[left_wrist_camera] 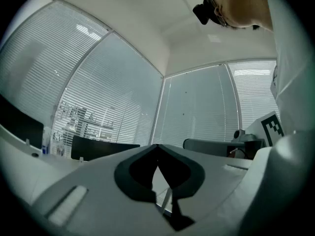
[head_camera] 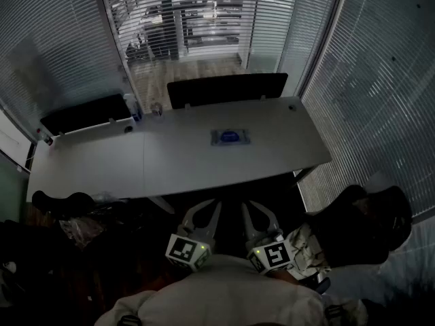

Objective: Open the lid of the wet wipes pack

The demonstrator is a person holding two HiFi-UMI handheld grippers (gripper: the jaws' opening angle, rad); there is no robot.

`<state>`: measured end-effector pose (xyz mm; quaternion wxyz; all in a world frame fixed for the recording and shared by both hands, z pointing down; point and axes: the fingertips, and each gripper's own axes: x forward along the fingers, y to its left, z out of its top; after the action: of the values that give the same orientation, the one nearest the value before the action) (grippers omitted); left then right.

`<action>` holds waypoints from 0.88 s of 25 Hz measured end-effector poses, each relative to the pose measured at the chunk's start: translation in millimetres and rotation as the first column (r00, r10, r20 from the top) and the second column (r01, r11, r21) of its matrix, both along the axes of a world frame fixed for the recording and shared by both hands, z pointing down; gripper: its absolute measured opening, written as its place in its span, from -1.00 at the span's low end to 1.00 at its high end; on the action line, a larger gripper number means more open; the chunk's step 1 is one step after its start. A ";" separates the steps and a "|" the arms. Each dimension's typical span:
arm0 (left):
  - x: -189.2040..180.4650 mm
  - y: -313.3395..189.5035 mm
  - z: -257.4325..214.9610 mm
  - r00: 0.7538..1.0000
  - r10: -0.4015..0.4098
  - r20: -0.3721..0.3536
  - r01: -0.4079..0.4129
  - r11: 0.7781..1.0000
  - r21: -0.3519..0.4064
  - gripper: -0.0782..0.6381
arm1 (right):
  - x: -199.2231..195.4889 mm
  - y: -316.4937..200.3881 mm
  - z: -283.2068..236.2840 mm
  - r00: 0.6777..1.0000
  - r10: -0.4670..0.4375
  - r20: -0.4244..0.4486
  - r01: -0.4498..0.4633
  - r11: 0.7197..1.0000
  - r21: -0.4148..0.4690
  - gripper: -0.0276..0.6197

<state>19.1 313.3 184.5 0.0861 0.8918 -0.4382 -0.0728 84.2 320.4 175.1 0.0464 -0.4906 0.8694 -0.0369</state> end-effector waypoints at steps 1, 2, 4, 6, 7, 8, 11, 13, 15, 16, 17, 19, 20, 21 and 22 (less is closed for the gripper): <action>0.4 0.2 0.2 1.000 -0.001 -0.003 0.001 1.000 -0.008 -0.78 | 0.2 0.1 -0.1 1.000 -0.001 0.002 0.001 1.000 0.002 -0.91; 0.8 0.3 0.5 1.000 -0.001 -0.005 0.001 1.000 -0.014 -0.77 | 0.3 0.2 -0.1 1.000 -0.001 0.004 0.001 1.000 0.004 -0.92; 0.6 0.8 1.9 1.000 -0.001 -0.001 0.001 1.000 -0.017 -0.77 | -0.3 0.8 0.2 1.000 -0.005 0.004 0.005 1.000 0.003 -0.91; -0.7 1.1 3.0 1.000 -0.001 0.007 0.001 1.000 -0.013 -0.77 | -2.7 1.6 0.4 1.000 -0.016 0.008 0.016 1.000 -0.002 -0.91; -1.3 1.2 3.3 1.000 -0.002 0.010 0.002 1.000 -0.012 -0.77 | -3.9 2.2 -0.3 1.000 -0.023 0.013 0.023 1.000 0.000 -0.91; -1.8 1.2 3.5 1.000 -0.004 0.013 0.004 1.000 -0.014 -0.77 | -4.5 2.9 -1.2 0.999 -0.028 0.018 0.028 1.000 0.004 -0.91; -2.5 1.2 4.5 1.000 -0.012 0.019 0.012 1.000 -0.023 -0.77 | -3.9 3.7 -4.3 0.999 -0.033 0.027 0.032 0.999 0.016 -0.91; -2.5 1.4 5.2 1.000 -0.014 0.021 0.015 0.999 -0.028 -0.77 | -3.5 3.4 -5.6 0.999 -0.036 0.035 0.035 0.999 0.016 -0.91; -2.2 2.3 5.8 1.000 -0.015 0.024 0.016 0.999 -0.031 -0.77 | -3.1 4.3 -5.9 0.999 -0.038 0.038 0.037 0.999 0.016 -0.91; -2.2 2.8 6.1 1.000 -0.015 0.026 0.016 0.999 -0.031 -0.77 | -3.2 4.9 -5.8 0.999 -0.039 0.038 0.038 0.999 0.016 -0.91; -2.5 3.1 6.4 1.000 -0.015 0.027 0.016 0.999 -0.031 -0.77 | -3.5 5.4 -5.7 0.998 -0.039 0.038 0.039 0.999 0.015 -0.91; -3.3 3.3 6.9 1.000 -0.013 0.028 0.014 0.999 -0.031 -0.78 | -4.3 5.9 -6.1 0.998 -0.039 0.038 0.039 0.999 0.014 -0.91; -3.2 3.4 6.8 1.000 -0.012 0.027 0.012 0.999 -0.032 -0.77 | -4.1 6.0 -6.3 0.999 -0.038 0.039 0.037 0.999 0.013 -0.91; -2.7 3.6 6.5 1.000 -0.010 0.026 0.011 0.999 -0.032 -0.77 | -3.5 6.0 -6.2 0.999 -0.036 0.041 0.036 0.999 0.012 -0.91; -2.0 3.7 6.4 1.000 -0.010 0.025 0.011 0.999 -0.033 -0.77 | -2.5 5.9 -5.8 0.999 -0.035 0.042 0.034 0.999 0.010 -0.91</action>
<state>17.1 317.0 190.8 0.0950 0.8888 -0.4450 -0.0551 81.6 326.3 169.3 0.0662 -0.4745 0.8767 -0.0438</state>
